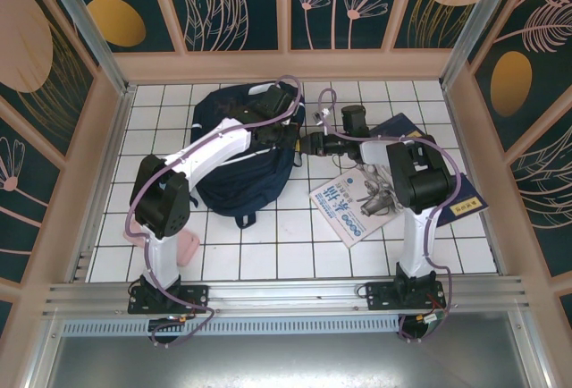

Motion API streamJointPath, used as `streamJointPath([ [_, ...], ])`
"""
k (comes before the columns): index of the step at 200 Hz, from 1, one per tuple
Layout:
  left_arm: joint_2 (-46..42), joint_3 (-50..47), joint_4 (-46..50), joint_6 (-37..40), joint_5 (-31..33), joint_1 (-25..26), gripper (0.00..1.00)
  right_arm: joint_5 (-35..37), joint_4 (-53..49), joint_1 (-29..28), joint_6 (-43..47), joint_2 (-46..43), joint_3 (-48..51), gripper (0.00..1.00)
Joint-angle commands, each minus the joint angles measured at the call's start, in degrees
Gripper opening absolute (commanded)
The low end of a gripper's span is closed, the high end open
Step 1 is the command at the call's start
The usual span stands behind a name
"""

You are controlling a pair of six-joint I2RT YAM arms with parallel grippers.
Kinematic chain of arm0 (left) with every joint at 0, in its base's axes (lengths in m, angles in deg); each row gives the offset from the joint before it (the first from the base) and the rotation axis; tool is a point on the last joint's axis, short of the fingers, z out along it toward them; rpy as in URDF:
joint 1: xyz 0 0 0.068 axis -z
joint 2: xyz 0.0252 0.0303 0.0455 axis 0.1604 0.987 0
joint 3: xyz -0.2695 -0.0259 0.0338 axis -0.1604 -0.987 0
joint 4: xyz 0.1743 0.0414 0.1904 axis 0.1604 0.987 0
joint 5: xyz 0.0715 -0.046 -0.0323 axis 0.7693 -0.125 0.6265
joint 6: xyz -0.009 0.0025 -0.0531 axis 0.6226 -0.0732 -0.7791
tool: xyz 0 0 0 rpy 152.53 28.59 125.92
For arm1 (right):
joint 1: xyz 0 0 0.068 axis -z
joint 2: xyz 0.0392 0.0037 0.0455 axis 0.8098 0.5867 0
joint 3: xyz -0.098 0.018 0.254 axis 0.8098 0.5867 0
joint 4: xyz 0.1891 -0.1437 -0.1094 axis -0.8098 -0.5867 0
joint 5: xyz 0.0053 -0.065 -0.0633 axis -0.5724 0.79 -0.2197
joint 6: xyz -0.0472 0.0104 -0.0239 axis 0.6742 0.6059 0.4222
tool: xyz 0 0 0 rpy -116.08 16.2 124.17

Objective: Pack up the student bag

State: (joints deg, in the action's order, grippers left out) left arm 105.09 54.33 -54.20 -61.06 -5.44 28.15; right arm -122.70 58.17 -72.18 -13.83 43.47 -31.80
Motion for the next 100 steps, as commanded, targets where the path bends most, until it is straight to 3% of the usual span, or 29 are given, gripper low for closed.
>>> streamJointPath([
  [1,-0.91,1.97,-4.23,-0.86,-1.11,-0.25,0.0,0.25,3.58,-0.35,-0.69,0.87,-1.85,0.41],
  [30,-0.82,2.06,-4.23,-0.94,-1.26,-0.3,0.0,-0.65,4.85,-0.43,-1.64,1.47,-2.4,0.39],
  [100,-0.7,2.04,-4.21,-1.2,-0.37,-0.28,0.0,0.6,7.59,-0.17,-2.59,-2.22,2.67,0.2],
])
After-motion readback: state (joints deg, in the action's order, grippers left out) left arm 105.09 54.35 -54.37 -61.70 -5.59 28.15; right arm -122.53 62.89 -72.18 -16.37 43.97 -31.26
